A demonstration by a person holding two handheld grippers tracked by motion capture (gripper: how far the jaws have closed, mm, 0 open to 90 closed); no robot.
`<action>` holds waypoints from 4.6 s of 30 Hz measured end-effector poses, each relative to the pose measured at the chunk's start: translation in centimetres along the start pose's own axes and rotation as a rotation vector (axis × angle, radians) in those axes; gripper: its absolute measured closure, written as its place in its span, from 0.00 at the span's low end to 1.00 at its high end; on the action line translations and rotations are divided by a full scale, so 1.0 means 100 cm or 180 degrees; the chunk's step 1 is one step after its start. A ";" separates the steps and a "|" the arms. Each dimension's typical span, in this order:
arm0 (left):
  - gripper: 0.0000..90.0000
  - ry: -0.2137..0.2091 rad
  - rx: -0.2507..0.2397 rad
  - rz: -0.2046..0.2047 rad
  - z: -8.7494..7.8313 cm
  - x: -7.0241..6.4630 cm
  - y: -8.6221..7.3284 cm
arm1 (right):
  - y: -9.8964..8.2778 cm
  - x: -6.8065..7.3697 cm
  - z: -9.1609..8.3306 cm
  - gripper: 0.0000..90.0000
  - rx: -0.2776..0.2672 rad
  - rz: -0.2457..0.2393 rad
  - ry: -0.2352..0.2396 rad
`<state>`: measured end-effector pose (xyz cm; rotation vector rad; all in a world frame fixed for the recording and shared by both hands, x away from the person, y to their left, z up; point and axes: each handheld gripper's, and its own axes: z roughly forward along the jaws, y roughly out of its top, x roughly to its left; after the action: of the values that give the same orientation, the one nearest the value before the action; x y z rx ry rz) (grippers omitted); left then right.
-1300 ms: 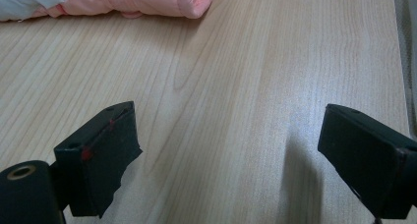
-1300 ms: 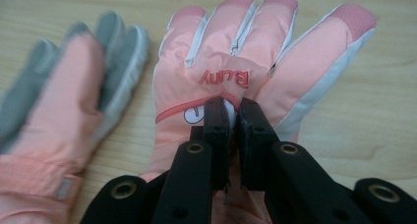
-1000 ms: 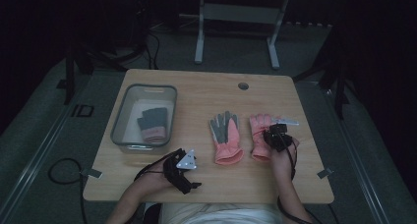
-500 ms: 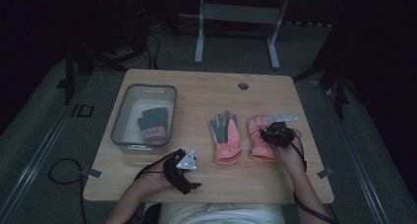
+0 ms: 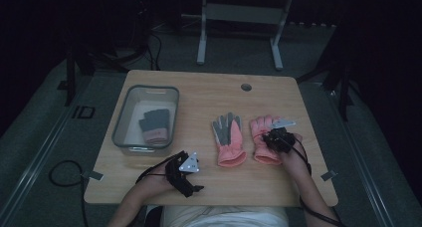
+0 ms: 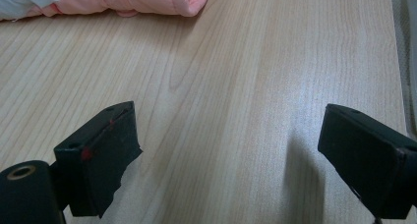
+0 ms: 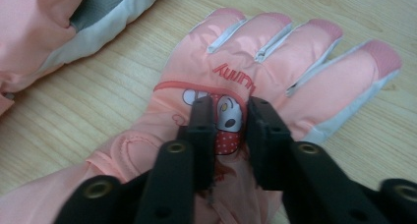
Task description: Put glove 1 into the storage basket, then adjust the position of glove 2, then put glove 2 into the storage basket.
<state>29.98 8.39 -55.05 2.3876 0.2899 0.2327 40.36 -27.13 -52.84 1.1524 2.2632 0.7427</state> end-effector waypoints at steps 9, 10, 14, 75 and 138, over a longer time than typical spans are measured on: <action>0.09 0.0003 -0.0012 -0.0012 -0.001 0.000 0.000 | 0.016 -0.004 -0.026 0.96 -0.0153 0.0241 -0.0015; 0.09 -0.0006 0.0002 -0.0009 -0.001 0.001 0.000 | 0.020 -0.005 -0.031 0.96 -0.0189 0.0251 -0.0003; 0.09 0.0003 0.0009 0.0002 -0.001 0.001 0.000 | 0.039 -0.005 -0.057 0.96 -0.0392 0.0311 0.0013; 0.17 0.0870 -0.0417 -0.0863 -0.041 0.032 0.070 | 0.087 0.078 -0.014 0.62 -0.0449 0.0170 0.0509; 0.83 0.0119 -0.0307 -0.2002 -0.015 0.118 0.115 | 0.089 0.061 -0.029 0.74 -0.0532 0.0573 0.1150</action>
<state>42.56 4.24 -45.16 2.0786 0.9948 -0.0045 40.37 -18.30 -45.91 1.2321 2.3424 1.2759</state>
